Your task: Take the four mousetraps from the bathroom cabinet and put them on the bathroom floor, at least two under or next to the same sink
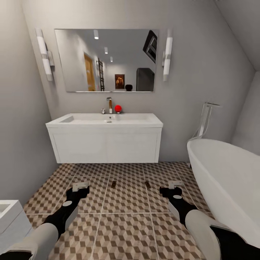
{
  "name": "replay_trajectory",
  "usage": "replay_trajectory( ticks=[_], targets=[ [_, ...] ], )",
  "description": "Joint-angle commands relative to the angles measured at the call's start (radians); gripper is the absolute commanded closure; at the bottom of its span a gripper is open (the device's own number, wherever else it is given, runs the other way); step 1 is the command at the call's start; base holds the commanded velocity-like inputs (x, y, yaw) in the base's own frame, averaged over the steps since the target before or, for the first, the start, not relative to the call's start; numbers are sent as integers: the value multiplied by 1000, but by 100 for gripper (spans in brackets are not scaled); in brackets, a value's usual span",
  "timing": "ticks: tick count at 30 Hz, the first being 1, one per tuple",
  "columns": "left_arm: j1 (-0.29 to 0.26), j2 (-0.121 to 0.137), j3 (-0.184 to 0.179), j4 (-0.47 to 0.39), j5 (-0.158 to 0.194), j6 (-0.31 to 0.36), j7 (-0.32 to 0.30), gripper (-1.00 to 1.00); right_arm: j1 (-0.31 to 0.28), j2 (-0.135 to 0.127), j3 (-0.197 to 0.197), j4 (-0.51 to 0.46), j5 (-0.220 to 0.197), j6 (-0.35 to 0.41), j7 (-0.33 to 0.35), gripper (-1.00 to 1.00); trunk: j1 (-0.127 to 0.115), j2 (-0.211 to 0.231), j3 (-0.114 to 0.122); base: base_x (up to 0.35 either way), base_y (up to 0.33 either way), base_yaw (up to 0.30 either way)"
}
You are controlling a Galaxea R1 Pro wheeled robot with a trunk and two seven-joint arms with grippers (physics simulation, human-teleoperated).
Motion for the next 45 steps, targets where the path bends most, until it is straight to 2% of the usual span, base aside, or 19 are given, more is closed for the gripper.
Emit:
replay_trajectory(
  ticks=[1,5,12,20,25,26,36,45],
  targets=[
    [-1,4,-6,1,20,-3,2,-100,0,1,-8,2,10,-3,-3,-100,-4,7,2,0,0,0],
    [-1,14,-6,2,52,-3,1,-100,1,1,-8,11,10,-3,-4,-100,-19,35,15,0,0,0],
    [-1,20,-7,3,81,-3,0,-100,2,1,-6,30,12,-3,-5,-100,-46,84,37,0,0,0],
    [-1,21,-7,1,85,-4,0,-100,2,2,-6,33,13,-3,-11,-100,-77,140,62,0,0,0],
    [-1,22,-8,1,88,-10,-2,-100,2,2,-5,27,19,-5,-58,-100,-96,175,77,0,0,0],
    [-1,24,-7,3,87,-11,-2,-100,2,0,-4,27,18,-6,-85,-100,-100,182,81,0,0,0],
    [-1,25,-6,4,88,-9,0,-100,2,0,-3,33,17,-6,-90,-100,-138,252,112,0,0,0],
    [-1,53,-6,3,103,-6,0,-100,2,-3,-3,36,16,3,-81,-100,-173,315,140,0,0,0]
  ],
)
